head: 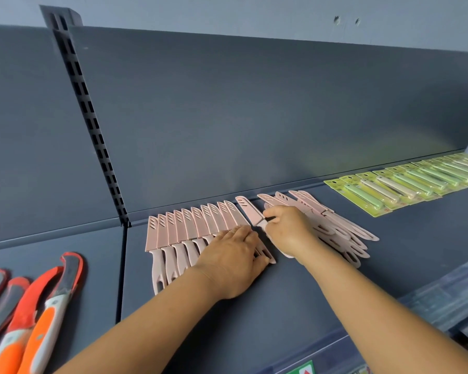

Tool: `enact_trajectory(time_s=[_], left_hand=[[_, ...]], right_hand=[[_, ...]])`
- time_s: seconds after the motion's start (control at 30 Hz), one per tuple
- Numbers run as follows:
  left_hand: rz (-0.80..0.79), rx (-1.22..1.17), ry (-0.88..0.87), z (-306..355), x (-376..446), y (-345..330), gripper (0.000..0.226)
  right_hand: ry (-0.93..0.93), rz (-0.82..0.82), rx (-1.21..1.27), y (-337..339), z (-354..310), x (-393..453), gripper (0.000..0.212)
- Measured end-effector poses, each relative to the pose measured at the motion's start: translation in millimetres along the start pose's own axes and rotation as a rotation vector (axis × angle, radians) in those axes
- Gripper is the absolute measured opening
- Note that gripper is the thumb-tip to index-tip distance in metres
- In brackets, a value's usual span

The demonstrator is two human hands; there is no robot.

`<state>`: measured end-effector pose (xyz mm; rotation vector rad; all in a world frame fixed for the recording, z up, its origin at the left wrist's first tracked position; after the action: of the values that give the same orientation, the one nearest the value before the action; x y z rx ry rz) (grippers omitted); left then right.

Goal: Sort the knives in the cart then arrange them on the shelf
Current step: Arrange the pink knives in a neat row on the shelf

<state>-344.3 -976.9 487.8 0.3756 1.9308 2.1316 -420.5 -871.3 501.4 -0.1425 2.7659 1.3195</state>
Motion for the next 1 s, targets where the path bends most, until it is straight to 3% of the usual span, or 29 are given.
enact_trajectory(time_s=[0.33,0.5,0.67,0.8,1.0], left_hand=[[0.041,-0.03,-0.002,-1.6,-0.6,0.1,0.061],[0.019,0.002,-0.013,-2.5,5.3,1.9,0.062],[-0.018,0.02,-0.026,4.8,15.4,-3.8,0.065],[-0.013,0.042,-0.038,6.5,16.4,-7.9,0.065],[-0.004,0.04,-0.032,6.2,14.6,-9.2,0.065]], right_hand=[[0.03,0.001,-0.129,-17.3,-9.1,4.7,0.027],[0.058,0.028,-0.165,-4.8,1.0,4.0,0.04],[0.091,0.113,-0.545,21.4,31.9,-6.3,0.033],[0.15,0.036,-0.535,20.6,46.6,-9.3,0.038],[0.127,0.128,-0.615,23.6,40.7,-10.7,0.019]])
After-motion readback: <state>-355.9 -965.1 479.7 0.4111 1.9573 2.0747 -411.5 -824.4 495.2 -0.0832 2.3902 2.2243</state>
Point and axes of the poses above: each hand's wrist, its own x-axis towards the middle knuckle, its own y-axis out of the back of the hand, z = x × y, the point moved 3 cm from there along x, towards the middle knuckle, and after that the axes turned 11 degrees about -y, right-handed, at the moved point
